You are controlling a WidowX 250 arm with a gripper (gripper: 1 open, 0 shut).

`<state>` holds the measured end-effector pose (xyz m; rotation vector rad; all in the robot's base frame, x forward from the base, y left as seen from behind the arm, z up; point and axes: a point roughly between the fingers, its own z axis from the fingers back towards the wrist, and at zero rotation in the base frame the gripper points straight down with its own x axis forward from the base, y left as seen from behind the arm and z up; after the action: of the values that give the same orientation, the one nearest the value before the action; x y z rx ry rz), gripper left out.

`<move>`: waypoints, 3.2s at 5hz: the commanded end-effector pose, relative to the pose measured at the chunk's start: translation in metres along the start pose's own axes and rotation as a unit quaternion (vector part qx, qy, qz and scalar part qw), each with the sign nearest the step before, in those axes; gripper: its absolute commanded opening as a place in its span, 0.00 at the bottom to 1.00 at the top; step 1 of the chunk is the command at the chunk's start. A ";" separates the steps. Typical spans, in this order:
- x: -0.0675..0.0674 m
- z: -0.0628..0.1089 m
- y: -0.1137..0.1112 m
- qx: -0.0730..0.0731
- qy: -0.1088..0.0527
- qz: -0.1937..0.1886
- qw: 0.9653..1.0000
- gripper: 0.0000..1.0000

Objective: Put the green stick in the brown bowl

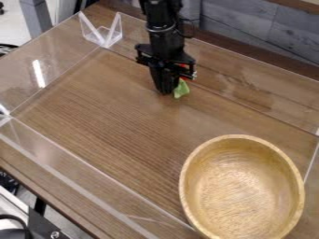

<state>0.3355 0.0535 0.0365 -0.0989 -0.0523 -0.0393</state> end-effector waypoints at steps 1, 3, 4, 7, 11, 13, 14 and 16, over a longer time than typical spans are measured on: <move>0.009 0.005 0.004 0.006 -0.025 -0.022 0.999 0.00; 0.012 0.000 0.013 -0.001 -0.021 -0.034 0.999 0.00; 0.015 0.011 0.023 0.000 -0.026 -0.023 0.999 0.00; -0.007 0.066 -0.018 0.013 -0.086 0.047 0.995 0.00; -0.092 0.066 -0.111 -0.026 -0.043 -0.091 0.995 0.00; -0.123 0.057 -0.143 -0.042 -0.020 -0.076 0.996 0.00; -0.130 0.040 -0.152 -0.042 -0.010 -0.074 0.996 0.00; -0.125 0.015 -0.154 -0.043 0.001 -0.106 0.993 0.00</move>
<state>0.1926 -0.0920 0.0514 -0.1712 -0.0154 -0.2533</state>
